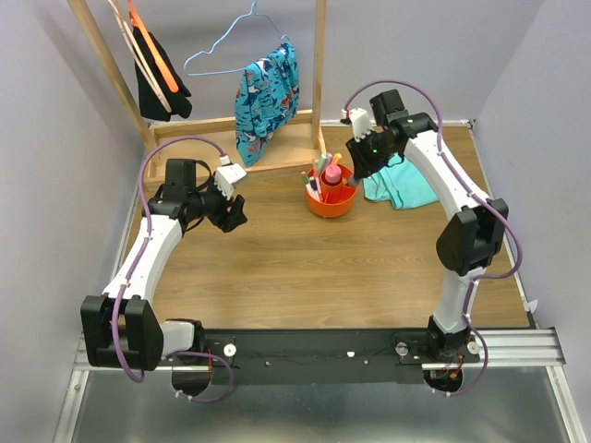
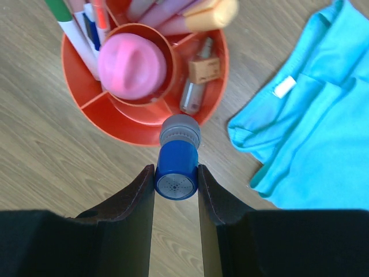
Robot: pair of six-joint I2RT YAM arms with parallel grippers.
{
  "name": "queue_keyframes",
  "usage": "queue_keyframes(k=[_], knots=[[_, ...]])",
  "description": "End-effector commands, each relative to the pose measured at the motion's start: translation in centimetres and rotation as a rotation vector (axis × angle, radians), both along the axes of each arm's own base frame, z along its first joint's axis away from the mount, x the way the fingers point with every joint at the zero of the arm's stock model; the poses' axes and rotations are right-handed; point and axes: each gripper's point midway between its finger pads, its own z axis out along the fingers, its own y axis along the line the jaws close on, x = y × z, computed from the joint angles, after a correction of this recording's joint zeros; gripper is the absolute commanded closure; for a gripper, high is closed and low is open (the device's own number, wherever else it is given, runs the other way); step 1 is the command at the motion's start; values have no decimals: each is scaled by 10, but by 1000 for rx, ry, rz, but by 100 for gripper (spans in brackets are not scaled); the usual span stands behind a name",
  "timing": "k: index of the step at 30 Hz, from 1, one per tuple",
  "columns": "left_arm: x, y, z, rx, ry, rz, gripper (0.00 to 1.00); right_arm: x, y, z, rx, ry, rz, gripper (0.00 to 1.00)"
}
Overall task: Sort the stationery into containers
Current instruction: Place the stationery in the storage box.
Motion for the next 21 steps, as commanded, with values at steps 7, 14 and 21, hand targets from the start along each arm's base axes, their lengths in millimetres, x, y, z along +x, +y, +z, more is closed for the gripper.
queue_keyframes(k=[7, 14, 21], knots=[[-5, 10, 7, -71, -11, 57, 30, -16, 35, -27, -47, 67, 73, 74], [-5, 10, 7, -85, -9, 63, 30, -22, 38, -41, -70, 98, 77, 68], [0, 8, 8, -100, -11, 64, 30, -23, 35, -44, -86, 98, 58, 52]])
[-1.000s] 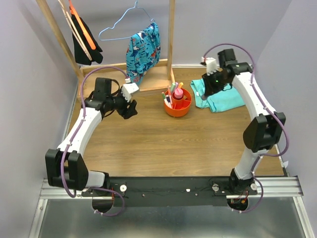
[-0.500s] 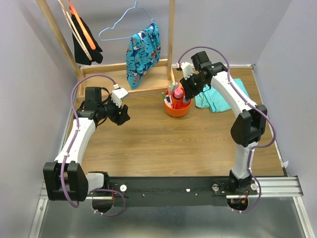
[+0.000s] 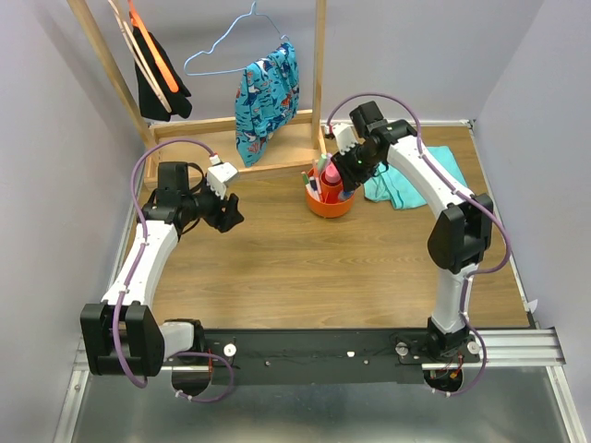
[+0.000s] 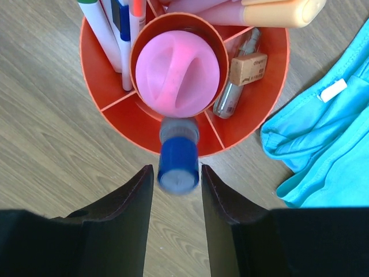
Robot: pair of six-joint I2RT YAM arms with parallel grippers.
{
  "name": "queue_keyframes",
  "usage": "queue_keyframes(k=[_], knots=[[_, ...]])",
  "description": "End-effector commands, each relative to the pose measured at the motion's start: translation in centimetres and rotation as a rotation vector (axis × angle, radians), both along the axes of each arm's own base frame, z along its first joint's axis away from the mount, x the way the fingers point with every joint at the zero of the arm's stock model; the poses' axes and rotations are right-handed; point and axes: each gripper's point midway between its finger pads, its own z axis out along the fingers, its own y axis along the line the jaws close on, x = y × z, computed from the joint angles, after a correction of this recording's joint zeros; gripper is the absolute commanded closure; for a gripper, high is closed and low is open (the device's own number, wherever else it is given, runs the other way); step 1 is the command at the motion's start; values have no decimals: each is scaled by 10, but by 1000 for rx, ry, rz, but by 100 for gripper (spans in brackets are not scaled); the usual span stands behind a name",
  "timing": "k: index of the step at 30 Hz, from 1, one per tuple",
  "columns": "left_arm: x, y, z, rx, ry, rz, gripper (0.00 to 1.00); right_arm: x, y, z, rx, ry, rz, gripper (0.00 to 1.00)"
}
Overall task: Sort the stationery into containers
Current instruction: Place the stationery in the storage box, then reset both arms
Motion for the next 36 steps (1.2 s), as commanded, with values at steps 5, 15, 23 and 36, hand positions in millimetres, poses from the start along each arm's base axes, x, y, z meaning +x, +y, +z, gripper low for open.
queue_keyframes(k=[5, 15, 23, 36], knots=[[6, -7, 9, -61, -20, -14, 30, -2, -4, -3, -31, -12, -35, 50], [10, -12, 12, -99, -19, -18, 30, 15, -64, 33, -20, -146, -279, 46], [13, -14, 15, -127, -21, -11, 30, 34, -202, 19, 62, -47, -712, 40], [69, 15, 41, -213, -35, 397, 1, 21, -268, 34, 5, -248, -1062, 30]])
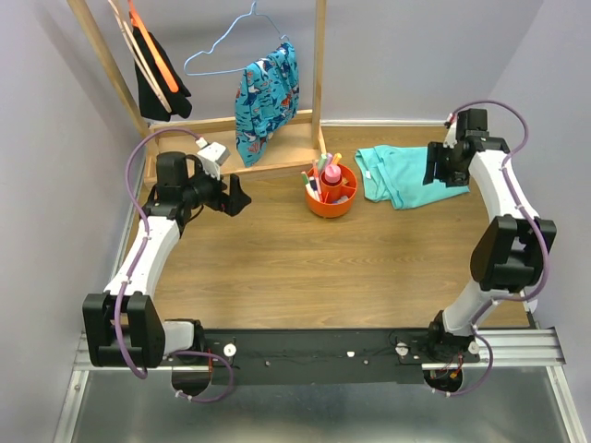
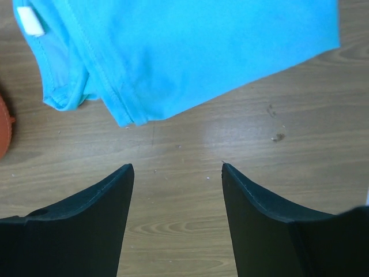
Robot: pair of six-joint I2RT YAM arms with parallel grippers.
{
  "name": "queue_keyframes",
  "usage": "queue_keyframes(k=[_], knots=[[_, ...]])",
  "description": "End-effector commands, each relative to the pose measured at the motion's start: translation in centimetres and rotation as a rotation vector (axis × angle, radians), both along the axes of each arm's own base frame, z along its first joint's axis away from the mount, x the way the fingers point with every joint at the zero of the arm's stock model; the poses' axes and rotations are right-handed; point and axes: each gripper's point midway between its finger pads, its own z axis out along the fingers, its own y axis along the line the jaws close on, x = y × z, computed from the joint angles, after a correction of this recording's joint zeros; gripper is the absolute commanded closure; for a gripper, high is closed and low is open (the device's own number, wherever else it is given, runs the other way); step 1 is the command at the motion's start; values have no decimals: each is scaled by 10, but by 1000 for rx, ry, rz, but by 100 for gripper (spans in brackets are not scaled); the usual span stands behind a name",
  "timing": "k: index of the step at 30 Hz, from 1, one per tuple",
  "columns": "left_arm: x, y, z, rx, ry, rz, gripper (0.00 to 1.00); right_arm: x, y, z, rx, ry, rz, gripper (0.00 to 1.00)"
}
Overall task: Sort the stationery into containers
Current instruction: Reset both arms
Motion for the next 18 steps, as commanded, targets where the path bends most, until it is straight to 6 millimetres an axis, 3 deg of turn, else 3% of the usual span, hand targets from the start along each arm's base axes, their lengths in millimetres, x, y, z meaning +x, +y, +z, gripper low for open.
queue_keyframes(k=[1, 3, 4, 5, 6, 8, 10, 18], knots=[[43, 37, 14, 2, -19, 333, 1, 9, -25, 44, -97, -214, -166, 29], [51, 45, 13, 37, -23, 384, 1, 13, -16, 74, -70, -357, -117, 28], [53, 49, 12, 58, -31, 396, 1, 10, -3, 68, -23, -373, -60, 27], [55, 52, 11, 74, -31, 405, 1, 8, 1, 75, 0, -411, -57, 26], [56, 53, 12, 82, -38, 404, 1, 10, 3, 95, 13, -493, -59, 17], [57, 51, 14, 90, -48, 393, 1, 7, 5, 99, 42, -529, -94, 0], [55, 48, 11, 90, -44, 380, 1, 6, 3, 112, 38, -582, -112, 0], [46, 37, 7, 74, -33, 332, 1, 4, 0, 112, 27, -617, -125, 0]])
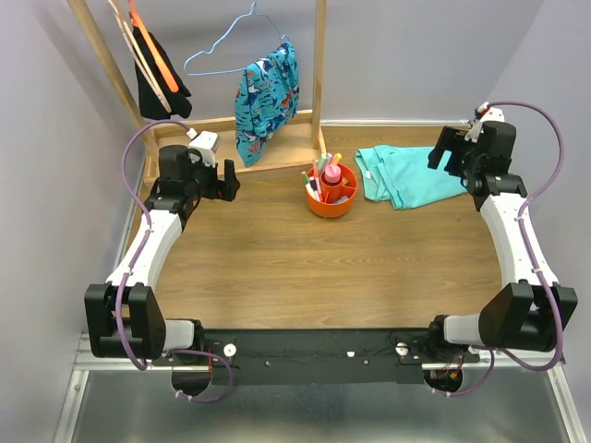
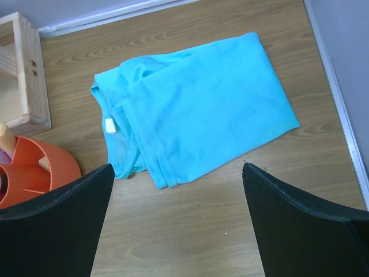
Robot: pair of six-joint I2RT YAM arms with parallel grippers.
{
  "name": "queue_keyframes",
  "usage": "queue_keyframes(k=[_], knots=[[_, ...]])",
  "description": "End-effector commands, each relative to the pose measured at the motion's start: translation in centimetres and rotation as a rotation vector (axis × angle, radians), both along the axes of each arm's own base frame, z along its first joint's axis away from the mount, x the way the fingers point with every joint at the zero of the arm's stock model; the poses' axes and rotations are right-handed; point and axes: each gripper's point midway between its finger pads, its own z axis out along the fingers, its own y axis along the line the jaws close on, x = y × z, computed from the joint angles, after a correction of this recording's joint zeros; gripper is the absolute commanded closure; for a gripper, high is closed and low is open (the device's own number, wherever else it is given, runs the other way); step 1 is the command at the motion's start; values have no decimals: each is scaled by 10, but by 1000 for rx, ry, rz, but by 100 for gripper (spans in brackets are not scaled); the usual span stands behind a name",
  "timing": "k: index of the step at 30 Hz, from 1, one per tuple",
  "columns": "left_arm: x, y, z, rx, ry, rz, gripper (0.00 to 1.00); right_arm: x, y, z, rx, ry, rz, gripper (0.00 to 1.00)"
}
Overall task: Sort the stationery into containers
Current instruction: Reset both arms
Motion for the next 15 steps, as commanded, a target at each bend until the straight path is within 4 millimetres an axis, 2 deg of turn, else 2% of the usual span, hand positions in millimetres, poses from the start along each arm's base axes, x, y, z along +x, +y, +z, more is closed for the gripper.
queue_keyframes(k=[1, 7, 15], knots=[[0, -3, 7, 2, -30, -7, 1, 4, 2, 6, 17, -53, 3, 0], [0, -4, 8, -3, -33, -10, 1, 3, 14, 10, 34, -75, 67, 0], [0, -5, 10, -9, -38, -17, 1, -2, 17, 11, 55, -76, 71, 0]])
